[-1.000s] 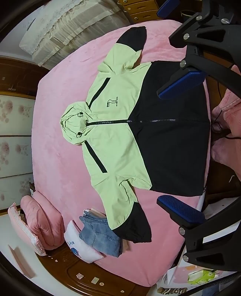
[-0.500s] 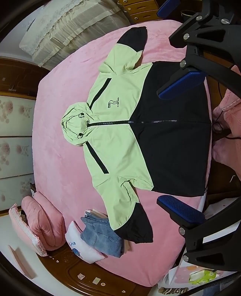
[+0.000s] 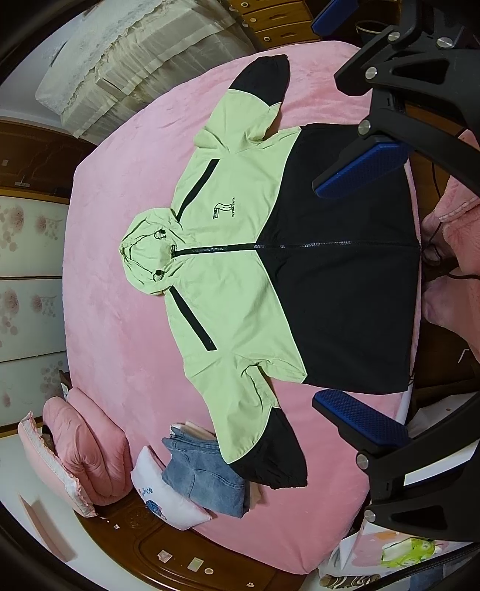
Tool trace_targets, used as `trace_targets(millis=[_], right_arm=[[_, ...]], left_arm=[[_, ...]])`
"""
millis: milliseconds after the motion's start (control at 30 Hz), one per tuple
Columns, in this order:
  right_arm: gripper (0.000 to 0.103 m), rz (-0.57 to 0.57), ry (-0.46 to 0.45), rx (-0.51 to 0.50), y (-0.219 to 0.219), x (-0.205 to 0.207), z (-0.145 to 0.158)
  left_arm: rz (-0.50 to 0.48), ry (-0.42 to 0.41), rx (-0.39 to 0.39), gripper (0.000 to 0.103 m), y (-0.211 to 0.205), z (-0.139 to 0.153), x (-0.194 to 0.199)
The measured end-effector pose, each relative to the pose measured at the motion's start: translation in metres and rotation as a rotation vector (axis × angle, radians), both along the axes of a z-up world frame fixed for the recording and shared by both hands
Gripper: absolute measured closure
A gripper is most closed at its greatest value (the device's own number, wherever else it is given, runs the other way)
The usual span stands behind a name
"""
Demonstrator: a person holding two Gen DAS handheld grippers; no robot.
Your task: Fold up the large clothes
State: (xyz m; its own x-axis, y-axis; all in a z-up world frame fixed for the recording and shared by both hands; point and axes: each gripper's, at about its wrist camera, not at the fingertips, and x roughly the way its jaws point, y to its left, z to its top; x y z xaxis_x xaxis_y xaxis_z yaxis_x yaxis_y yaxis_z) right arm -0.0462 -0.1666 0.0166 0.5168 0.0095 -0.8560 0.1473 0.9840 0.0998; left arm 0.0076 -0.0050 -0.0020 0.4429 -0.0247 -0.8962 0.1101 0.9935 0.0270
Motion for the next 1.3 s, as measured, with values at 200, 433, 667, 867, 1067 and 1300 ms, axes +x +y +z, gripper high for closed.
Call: trace_targets(millis=[200,433,667,867,1067,1300], right_arm=[[0.001,-0.001,0.001,-0.002,0.0,-0.001,0.001],[0.001,-0.003,0.003,-0.004,-0.002,-0.002,0.001],[0.001,0.006,0.0,-0.001,0.0,-0.002,0.002],[0.001,0.023,-0.003,0.002,-0.001,-0.001,0.003],[0.001,0.038,-0.006,0.003,-0.002,0.003,0.002],[0.001,0.052,-0.011,0.002,-0.008,0.005,0.002]], left_arm=[[-0.005,0.004,-0.003,0.001,0.0,0.0,0.0],[-0.004,0.003,-0.004,0.001,0.0,-0.001,0.0],[0.008,-0.004,-0.002,0.001,0.002,-0.001,-0.005],[0.026,-0.014,0.002,0.001,0.003,0.003,-0.007],[0.042,-0.017,0.005,0.001,0.001,0.004,-0.007],[0.06,-0.019,0.009,0.001,-0.008,0.006,-0.007]])
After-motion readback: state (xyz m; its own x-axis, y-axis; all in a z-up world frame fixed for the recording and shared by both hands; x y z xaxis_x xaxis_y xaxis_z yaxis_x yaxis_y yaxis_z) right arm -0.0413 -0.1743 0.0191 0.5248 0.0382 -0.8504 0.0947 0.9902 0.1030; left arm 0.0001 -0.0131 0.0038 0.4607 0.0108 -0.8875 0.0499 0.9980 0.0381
